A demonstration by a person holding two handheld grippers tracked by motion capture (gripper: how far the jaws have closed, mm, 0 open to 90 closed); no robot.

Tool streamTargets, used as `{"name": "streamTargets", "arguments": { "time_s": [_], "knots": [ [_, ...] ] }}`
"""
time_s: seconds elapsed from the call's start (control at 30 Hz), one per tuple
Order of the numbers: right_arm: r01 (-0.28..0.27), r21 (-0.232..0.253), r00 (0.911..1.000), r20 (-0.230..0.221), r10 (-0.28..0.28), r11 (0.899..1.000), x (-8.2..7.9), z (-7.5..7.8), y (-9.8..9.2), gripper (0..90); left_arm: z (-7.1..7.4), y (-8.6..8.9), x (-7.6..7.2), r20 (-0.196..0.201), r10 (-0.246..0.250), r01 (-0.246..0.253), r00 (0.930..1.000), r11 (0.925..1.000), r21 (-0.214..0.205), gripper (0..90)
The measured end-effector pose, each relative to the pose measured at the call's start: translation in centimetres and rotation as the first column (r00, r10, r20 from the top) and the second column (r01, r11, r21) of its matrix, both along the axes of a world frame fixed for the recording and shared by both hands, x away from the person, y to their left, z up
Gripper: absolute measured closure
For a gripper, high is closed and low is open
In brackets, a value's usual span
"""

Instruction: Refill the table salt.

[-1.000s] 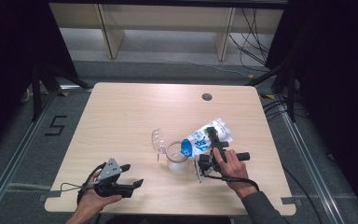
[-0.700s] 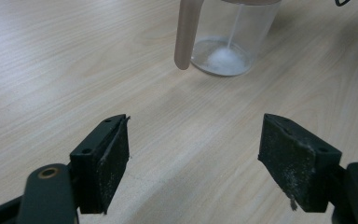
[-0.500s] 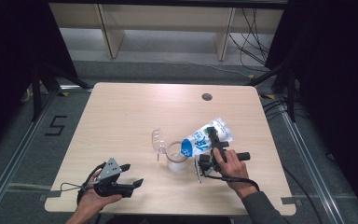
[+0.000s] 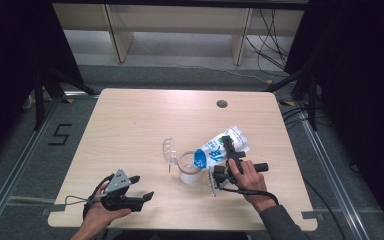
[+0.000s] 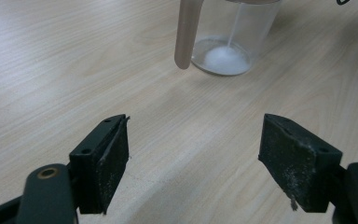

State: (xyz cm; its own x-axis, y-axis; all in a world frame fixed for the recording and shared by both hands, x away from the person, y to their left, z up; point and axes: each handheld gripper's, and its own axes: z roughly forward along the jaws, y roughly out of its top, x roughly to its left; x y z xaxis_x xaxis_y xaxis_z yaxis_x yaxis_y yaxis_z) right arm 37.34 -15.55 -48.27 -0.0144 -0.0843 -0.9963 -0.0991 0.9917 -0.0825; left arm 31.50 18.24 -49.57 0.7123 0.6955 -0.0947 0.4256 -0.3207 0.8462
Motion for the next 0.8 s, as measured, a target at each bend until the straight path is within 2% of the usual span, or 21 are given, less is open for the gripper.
{"name": "streamTargets", "arguments": {
  "time_s": [0.23, 0.33, 0.37, 0.43, 0.47, 0.5, 0.57, 0.6, 0.63, 0.67, 0.7, 0.73, 0.77, 0.8],
  "knots": [
    [0.0, 0.0, 1.0, 0.0, 0.0, 1.0, 0.01, -0.01, -0.01, 57.6, 0.01, -0.02, -0.02, 0.0, 0.003, -0.003, 1.0, 1.0, 0.002, 23.8],
    [-0.009, -0.032, 1.0, 0.004, 0.009, 0.999, 0.04, 0.23, 0.05, 57.7, 0.01, 0.0, -0.02, 0.0, 0.003, -0.003, 1.0, 1.0, 0.002, 23.8],
    [-0.035, -0.017, 0.9993, 0.014, 0.036, 0.999, 0.24, 0.07, -0.04, 57.7, 0.01, 0.01, -0.02, 0.0, 0.003, -0.003, 1.0, 1.0, 0.002, 23.8],
    [-0.011, -0.022, 0.9999, -0.002, 0.011, 1.0, 0.09, 0.14, 0.0, 57.8, 0.01, 0.01, 0.0, 0.0, 0.0, 0.0, 1.0, 1.0, -0.001, 23.8],
    [-0.042, -0.022, 0.9989, 0.018, 0.042, 0.999, 0.26, 0.07, -0.06, 57.8, 0.01, 0.0, 0.0, 0.0, 0.0, 0.0, 1.0, 1.0, 0.0, 23.8],
    [-0.037, -0.016, 0.9992, 0.016, 0.038, 0.999, 0.23, 0.04, -0.07, 57.9, 0.01, 0.0, 0.0, 0.0, -0.001, 0.001, 1.0, 1.0, 0.0, 23.8],
    [-0.052, -0.057, 0.9982, 0.027, 0.053, 0.997, 0.27, 0.31, -0.05, 58.0, 0.01, 0.01, -0.01, 0.0, 0.0, 0.0, 1.0, 1.0, 0.0, 23.8],
    [-0.031, 0.005, 0.9994, 0.015, 0.031, 1.0, 0.17, -0.07, -0.11, 58.0, -0.01, 0.0, 0.01, 0.001, -0.002, 0.002, 1.0, 1.0, -0.003, 23.8],
    [-0.019, 0.0, 0.9998, 0.009, 0.019, 1.0, 0.09, -0.03, -0.09, 58.0, 0.0, 0.01, 0.02, 0.002, -0.002, 0.002, 1.0, 1.0, -0.003, 23.9],
    [-0.028, -0.073, 0.9993, 0.022, 0.03, 0.997, 0.06, 0.46, 0.01, 58.1, 0.0, 0.02, 0.02, 0.002, -0.001, 0.001, 1.0, 1.0, -0.003, 23.9],
    [-0.025, -0.081, 0.9995, 0.018, 0.027, 0.996, 0.04, 0.53, 0.05, 58.1, 0.01, 0.02, 0.02, 0.002, -0.001, 0.001, 1.0, 1.0, -0.003, 23.8],
    [-0.025, -0.066, 0.9995, 0.016, 0.026, 0.998, 0.05, 0.42, 0.01, 58.2, 0.01, 0.01, 0.01, 0.002, -0.001, 0.001, 1.0, 1.0, -0.003, 23.9],
    [-0.041, -0.012, 0.9989, 0.022, 0.041, 0.999, 0.2, -0.03, -0.13, 58.2, 0.01, 0.01, 0.02, 0.002, -0.002, 0.002, 1.0, 1.0, -0.003, 23.9],
    [-0.024, 0.004, 0.9996, 0.013, 0.024, 1.0, 0.09, -0.14, -0.14, 58.3, 0.01, 0.01, 0.02, 0.003, -0.002, 0.002, 1.0, 1.0, -0.003, 23.8]
  ]
}}
